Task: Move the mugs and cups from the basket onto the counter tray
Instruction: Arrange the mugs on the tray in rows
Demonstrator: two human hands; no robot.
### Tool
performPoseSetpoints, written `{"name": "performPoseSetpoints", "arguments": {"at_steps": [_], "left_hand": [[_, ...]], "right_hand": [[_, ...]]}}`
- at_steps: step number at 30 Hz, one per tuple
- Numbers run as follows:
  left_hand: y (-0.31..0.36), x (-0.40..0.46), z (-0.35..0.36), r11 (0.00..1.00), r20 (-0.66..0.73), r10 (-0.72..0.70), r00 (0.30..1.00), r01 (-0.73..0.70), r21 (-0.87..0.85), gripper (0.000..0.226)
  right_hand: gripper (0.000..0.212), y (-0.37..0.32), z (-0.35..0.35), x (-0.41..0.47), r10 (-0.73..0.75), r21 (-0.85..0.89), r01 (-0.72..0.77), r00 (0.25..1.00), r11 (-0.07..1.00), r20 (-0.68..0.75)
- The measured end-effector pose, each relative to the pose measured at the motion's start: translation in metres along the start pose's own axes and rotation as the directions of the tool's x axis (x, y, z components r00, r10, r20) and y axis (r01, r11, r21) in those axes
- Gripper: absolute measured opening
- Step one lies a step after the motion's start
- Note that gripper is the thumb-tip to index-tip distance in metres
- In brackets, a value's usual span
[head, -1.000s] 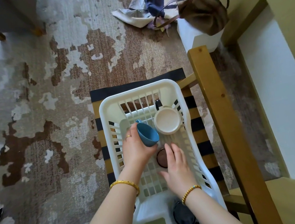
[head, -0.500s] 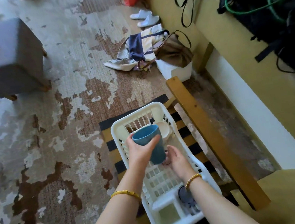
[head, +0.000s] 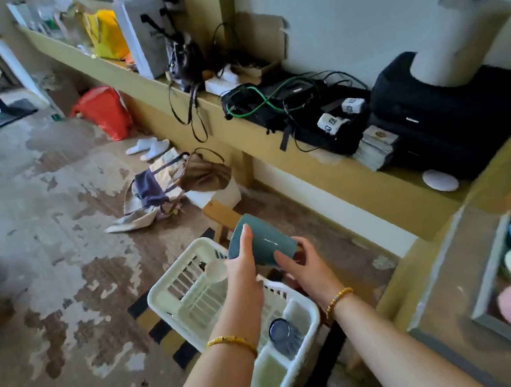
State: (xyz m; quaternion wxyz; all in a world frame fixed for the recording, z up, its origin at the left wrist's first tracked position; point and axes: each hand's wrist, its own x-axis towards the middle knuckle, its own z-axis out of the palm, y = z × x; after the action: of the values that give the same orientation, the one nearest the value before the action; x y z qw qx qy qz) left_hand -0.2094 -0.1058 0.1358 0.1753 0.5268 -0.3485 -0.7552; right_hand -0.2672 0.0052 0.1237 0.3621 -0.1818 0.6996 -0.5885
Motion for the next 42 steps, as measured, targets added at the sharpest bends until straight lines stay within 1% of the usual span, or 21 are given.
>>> {"name": "performPoseSetpoints", "arguments": {"at_steps": [3, 5, 7, 8, 9, 10, 12, 14, 15, 16, 19, 21, 23, 27, 30, 32, 33, 36, 37, 40, 42], "left_hand": [[-0.008, -0.027, 0.038, 0.995, 0.093, -0.011, 0.996, 0.001, 0.099, 0.089], [-0.016, -0.05, 0.068, 0.96, 0.144, -0.017, 0.989, -0.024, 0.279, 0.092], [-0.026, -0.074, 0.097, 0.881, 0.212, 0.065, 0.975, -0.156, 0.447, 0.086], [-0.032, -0.086, 0.111, 0.833, 0.285, 0.152, 0.946, -0.278, 0.478, 0.078], [-0.037, -0.097, 0.124, 0.766, 0.367, 0.257, 0.894, -0.42, 0.486, 0.071], [-0.042, -0.109, 0.136, 0.664, 0.449, 0.365, 0.816, -0.566, 0.489, 0.065], [-0.054, -0.13, 0.159, 0.368, 0.592, 0.514, 0.621, -0.783, 0.501, 0.058], [-0.07, -0.148, 0.184, 0.04, 0.708, 0.569, 0.418, -0.874, 0.483, 0.055], [-0.08, -0.158, 0.197, -0.097, 0.759, 0.562, 0.328, -0.886, 0.454, 0.054], [-0.092, -0.169, 0.21, -0.197, 0.807, 0.534, 0.25, -0.892, 0.407, 0.055], [-0.129, -0.202, 0.246, -0.367, 0.923, 0.376, 0.086, -0.9, 0.233, 0.069], [-0.157, -0.223, 0.267, -0.437, 0.952, 0.307, 0.007, -0.887, 0.148, 0.078], [-0.185, -0.244, 0.288, -0.451, 0.963, 0.269, -0.024, -0.886, 0.104, 0.081], [-0.239, -0.289, 0.331, -0.362, 0.982, 0.186, -0.02, -0.931, 0.05, 0.087], [-0.271, -0.315, 0.354, -0.248, 0.992, 0.122, 0.024, -0.967, 0.054, 0.076], [-0.287, -0.323, 0.363, -0.173, 0.995, 0.084, 0.062, -0.982, 0.075, 0.063], [-0.293, -0.324, 0.365, -0.109, 0.993, 0.072, 0.09, -0.989, 0.098, 0.06], [-0.31, -0.318, 0.368, 0.155, 0.983, 0.028, 0.181, -0.972, 0.175, 0.056], [-0.314, -0.315, 0.369, 0.206, 0.98, -0.002, 0.197, -0.959, 0.194, 0.056], [-0.33, -0.307, 0.374, 0.254, 0.971, -0.109, 0.213, -0.938, 0.234, 0.06], [-0.344, -0.303, 0.377, 0.246, 0.963, -0.145, 0.226, -0.935, 0.256, 0.064]], "right_hand": [[0.034, -0.014, -0.041, -0.024, -0.091, -0.06, 0.082, 0.984, 0.995, -0.155], [0.031, -0.025, -0.074, -0.037, -0.154, -0.091, 0.133, 0.943, 0.987, -0.294], [0.022, -0.037, -0.108, -0.051, -0.197, -0.119, 0.162, 0.888, 0.98, -0.415], [0.021, -0.043, -0.125, -0.059, -0.217, -0.144, 0.168, 0.862, 0.975, -0.459], [0.021, -0.049, -0.142, -0.068, -0.243, -0.172, 0.18, 0.834, 0.968, -0.496], [0.022, -0.054, -0.16, -0.077, -0.277, -0.202, 0.198, 0.803, 0.959, -0.528], [0.023, -0.062, -0.194, -0.096, -0.334, -0.254, 0.225, 0.748, 0.941, -0.574], [0.023, -0.066, -0.227, -0.118, -0.362, -0.298, 0.221, 0.713, 0.929, -0.601], [0.022, -0.066, -0.244, -0.13, -0.376, -0.32, 0.217, 0.695, 0.922, -0.613], [0.022, -0.064, -0.262, -0.142, -0.387, -0.337, 0.212, 0.677, 0.917, -0.626], [0.021, -0.054, -0.314, -0.183, -0.383, -0.345, 0.19, 0.636, 0.919, -0.67], [0.025, -0.046, -0.348, -0.215, -0.381, -0.373, 0.148, 0.613, 0.916, -0.692], [0.027, -0.038, -0.38, -0.246, -0.382, -0.413, 0.092, 0.601, 0.906, -0.702], [0.034, -0.025, -0.427, -0.299, -0.391, -0.519, -0.044, 0.605, 0.853, -0.694], [0.039, -0.013, -0.451, -0.327, -0.335, -0.491, -0.109, 0.604, 0.864, -0.723], [0.037, -0.003, -0.465, -0.341, -0.273, -0.43, -0.101, 0.638, 0.897, -0.72], [0.033, 0.002, -0.47, -0.347, -0.257, -0.399, -0.077, 0.651, 0.914, -0.714], [0.014, 0.019, -0.485, -0.361, -0.227, -0.3, -0.006, 0.639, 0.954, -0.735], [0.015, 0.027, -0.489, -0.364, -0.187, -0.261, -0.019, 0.648, 0.965, -0.738], [0.039, 0.058, -0.5, -0.368, -0.024, -0.242, -0.19, 0.739, 0.951, -0.673], [0.046, 0.077, -0.505, -0.366, 0.026, -0.312, -0.31, 0.745, 0.898, -0.666]]}}
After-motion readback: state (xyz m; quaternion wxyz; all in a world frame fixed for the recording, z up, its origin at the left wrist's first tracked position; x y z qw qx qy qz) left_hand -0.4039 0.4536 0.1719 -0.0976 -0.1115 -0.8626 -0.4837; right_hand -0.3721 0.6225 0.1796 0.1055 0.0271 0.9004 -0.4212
